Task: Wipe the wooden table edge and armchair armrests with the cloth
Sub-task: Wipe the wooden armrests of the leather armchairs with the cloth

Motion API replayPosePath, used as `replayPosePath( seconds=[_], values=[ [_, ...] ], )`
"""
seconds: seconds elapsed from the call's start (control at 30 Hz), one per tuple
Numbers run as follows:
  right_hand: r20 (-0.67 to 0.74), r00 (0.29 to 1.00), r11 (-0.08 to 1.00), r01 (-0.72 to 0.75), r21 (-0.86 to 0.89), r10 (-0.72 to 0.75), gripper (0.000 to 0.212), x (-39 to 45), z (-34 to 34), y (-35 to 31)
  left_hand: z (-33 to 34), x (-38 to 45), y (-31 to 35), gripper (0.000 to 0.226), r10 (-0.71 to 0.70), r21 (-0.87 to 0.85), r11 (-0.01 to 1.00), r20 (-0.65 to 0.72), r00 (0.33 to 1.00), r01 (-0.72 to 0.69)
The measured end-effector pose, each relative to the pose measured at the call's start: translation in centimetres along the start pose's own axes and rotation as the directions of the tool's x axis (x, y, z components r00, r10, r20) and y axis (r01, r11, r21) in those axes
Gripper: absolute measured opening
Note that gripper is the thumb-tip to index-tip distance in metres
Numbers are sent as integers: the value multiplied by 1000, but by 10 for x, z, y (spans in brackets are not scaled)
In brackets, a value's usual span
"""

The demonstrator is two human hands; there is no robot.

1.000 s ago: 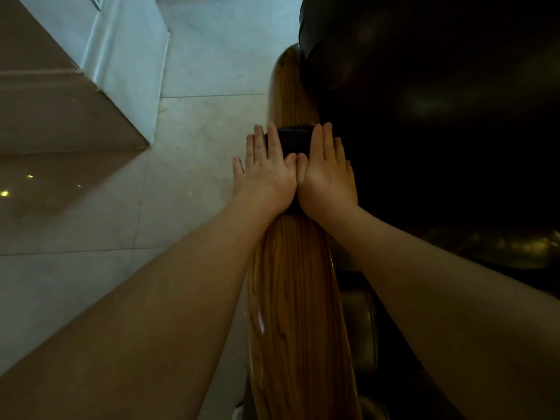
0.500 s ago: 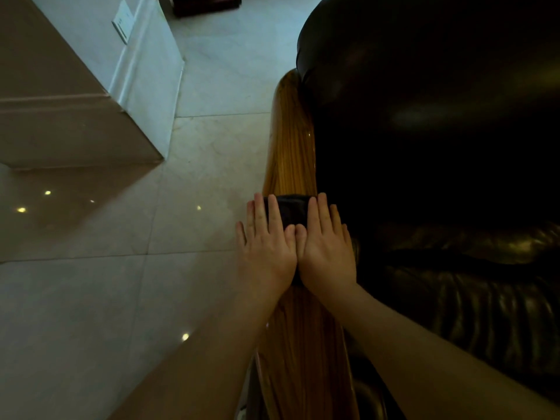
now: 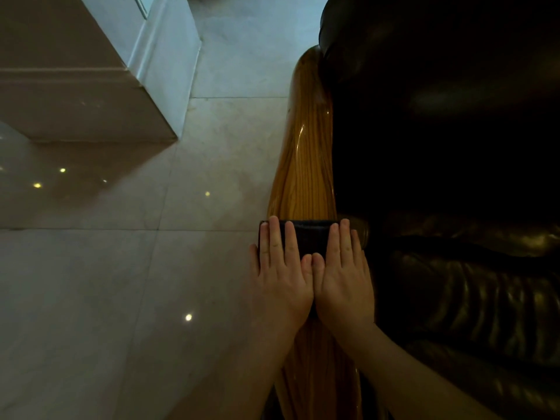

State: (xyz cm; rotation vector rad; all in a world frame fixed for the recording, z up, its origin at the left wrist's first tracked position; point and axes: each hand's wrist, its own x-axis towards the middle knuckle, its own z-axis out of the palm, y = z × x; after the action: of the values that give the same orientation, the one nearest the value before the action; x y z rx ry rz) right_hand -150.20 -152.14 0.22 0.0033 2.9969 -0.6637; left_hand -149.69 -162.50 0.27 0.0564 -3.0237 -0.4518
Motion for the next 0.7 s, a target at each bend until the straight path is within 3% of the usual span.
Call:
replayPosePath(
  seconds=[0.2,0.4,0.53,0.6,0.7],
  values=[
    [-36,999,999,30,-17,-30,60,-19,2,4,3,-22,0,60,-26,14,1000,-2,1000,26],
    [92,995,996,36,-78,-29,63,-15,-12,3,-23,-18,8,58,-18,100,995,100,995,8],
    [97,993,997,59,44,-63,73,-1,-29,13,-41,-1,-2,60,71,15,997,145,987,-74],
    [175,983,992,27,123,-48,80,10,-36,20,-49,14,-12,64,125,-19,992,215,969,-124],
    [213,977,997,8,80,-25,80,18,-43,19,-55,26,-20,68,119,-1,992,253,960,-122]
  ],
)
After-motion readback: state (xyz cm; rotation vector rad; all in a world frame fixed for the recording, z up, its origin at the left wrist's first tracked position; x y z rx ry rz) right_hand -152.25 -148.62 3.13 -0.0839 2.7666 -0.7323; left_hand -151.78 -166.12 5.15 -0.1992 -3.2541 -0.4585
